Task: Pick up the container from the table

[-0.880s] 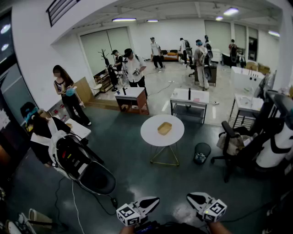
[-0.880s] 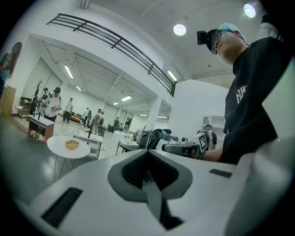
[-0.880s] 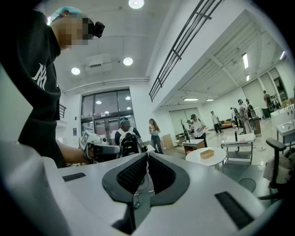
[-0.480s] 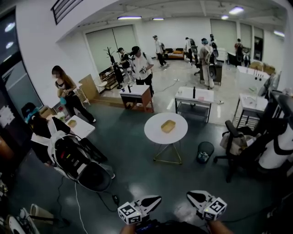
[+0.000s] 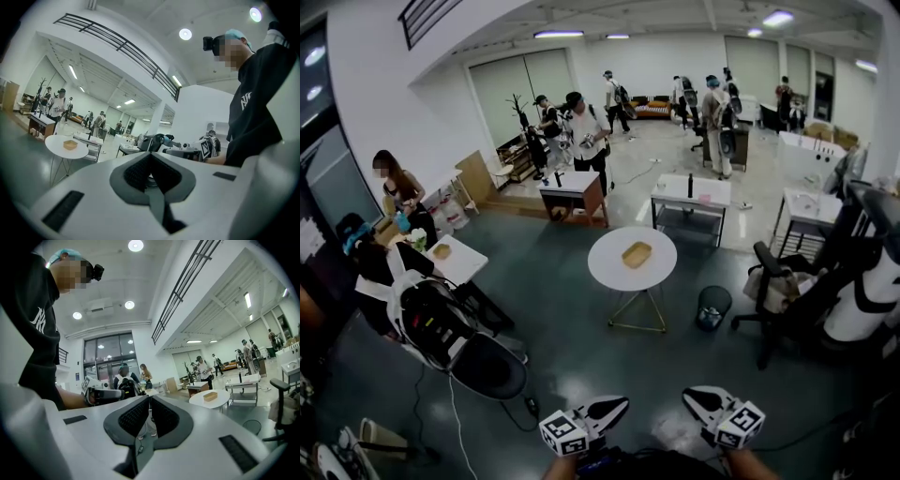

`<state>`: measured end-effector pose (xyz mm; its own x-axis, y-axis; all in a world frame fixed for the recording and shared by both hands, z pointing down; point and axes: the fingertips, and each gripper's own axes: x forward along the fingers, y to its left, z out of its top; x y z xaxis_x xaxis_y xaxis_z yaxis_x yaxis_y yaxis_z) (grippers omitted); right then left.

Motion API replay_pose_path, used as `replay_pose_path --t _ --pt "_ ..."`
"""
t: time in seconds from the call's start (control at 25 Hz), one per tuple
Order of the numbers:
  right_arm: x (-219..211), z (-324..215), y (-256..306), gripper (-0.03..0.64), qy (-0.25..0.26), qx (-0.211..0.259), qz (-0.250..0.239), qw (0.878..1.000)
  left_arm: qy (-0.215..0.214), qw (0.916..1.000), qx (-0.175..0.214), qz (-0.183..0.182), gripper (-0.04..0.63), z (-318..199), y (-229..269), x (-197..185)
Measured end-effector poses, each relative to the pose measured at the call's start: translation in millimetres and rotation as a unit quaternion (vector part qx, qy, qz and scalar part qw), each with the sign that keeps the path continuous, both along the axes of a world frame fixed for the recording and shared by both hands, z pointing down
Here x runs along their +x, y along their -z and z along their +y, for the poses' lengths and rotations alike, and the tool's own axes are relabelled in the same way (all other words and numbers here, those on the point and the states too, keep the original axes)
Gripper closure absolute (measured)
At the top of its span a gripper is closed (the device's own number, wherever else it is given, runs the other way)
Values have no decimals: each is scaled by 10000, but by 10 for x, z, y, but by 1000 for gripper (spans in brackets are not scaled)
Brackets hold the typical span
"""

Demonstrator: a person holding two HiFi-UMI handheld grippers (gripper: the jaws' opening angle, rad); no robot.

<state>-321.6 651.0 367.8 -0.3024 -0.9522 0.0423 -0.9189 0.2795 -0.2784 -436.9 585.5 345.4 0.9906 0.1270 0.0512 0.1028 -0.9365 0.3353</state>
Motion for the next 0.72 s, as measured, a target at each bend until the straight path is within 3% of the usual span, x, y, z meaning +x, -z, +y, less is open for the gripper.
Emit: replay_pose_path --t 0.72 --pt "307 203 -86 572 47 128 -15 9999 -62 10000 40 -60 592 131 -38 324"
